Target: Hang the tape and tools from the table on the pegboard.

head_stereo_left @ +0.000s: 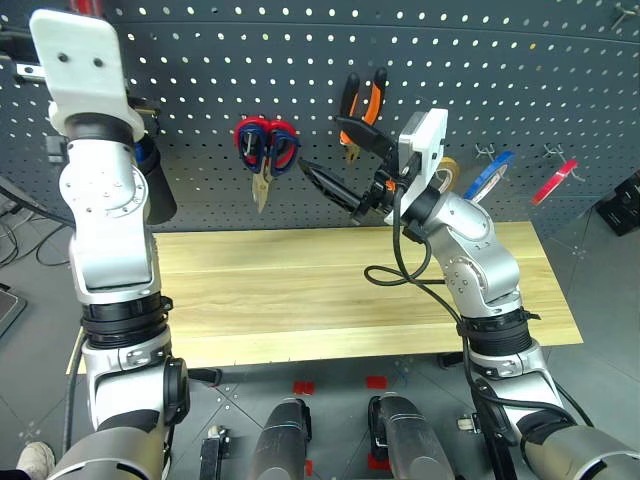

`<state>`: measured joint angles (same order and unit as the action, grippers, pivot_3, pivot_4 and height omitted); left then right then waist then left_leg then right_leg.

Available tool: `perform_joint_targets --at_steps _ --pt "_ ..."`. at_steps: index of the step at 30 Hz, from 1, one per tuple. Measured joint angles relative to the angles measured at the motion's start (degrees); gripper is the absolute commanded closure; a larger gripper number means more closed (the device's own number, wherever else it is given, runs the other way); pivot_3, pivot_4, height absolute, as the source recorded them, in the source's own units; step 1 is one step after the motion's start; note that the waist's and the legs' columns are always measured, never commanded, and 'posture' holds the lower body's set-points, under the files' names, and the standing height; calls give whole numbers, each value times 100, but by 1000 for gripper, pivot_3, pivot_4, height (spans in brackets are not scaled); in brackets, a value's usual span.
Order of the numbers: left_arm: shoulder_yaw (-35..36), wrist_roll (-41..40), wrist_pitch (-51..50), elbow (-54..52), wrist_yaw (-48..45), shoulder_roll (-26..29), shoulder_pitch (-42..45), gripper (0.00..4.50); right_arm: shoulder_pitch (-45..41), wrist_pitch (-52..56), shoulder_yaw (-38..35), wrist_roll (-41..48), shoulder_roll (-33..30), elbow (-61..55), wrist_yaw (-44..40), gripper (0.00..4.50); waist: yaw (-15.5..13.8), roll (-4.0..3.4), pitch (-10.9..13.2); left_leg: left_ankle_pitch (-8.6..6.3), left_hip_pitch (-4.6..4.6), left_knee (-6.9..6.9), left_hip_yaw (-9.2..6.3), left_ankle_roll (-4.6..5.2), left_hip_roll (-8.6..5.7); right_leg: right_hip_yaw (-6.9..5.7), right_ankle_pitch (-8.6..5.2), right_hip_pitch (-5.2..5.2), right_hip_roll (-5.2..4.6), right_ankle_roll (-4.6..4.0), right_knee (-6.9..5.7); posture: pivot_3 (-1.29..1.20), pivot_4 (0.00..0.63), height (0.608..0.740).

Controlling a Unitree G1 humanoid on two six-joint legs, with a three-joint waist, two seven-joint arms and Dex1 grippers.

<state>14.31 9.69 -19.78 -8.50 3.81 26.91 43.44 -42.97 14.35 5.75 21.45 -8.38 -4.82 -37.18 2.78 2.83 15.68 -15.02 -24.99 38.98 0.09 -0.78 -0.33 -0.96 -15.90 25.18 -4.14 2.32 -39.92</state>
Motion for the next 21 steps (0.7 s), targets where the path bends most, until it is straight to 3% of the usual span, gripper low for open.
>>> perform_joint_targets --at_steps 8,19,21 --pt "68 -30 -475 -154 136 -298 -496 3571 83 3 -1 -32 -50 0 3 0 79 0 0 0 0 -1 0 0 2 3 0 4 1 0 -3 -105 209 740" --pt "331 -42 -715 -502 208 -298 -650 51 83 12 -1 -60 -96 1 0 0 65 0 0 0 1 2 1 0 1 5 0 2 0 0 -4 -105 220 740" --pt "383 -43 -749 -534 219 -299 -737 20 83 16 -2 -60 -138 0 0 0 63 0 0 0 1 2 -1 0 2 4 0 2 0 0 -4 -107 220 740"
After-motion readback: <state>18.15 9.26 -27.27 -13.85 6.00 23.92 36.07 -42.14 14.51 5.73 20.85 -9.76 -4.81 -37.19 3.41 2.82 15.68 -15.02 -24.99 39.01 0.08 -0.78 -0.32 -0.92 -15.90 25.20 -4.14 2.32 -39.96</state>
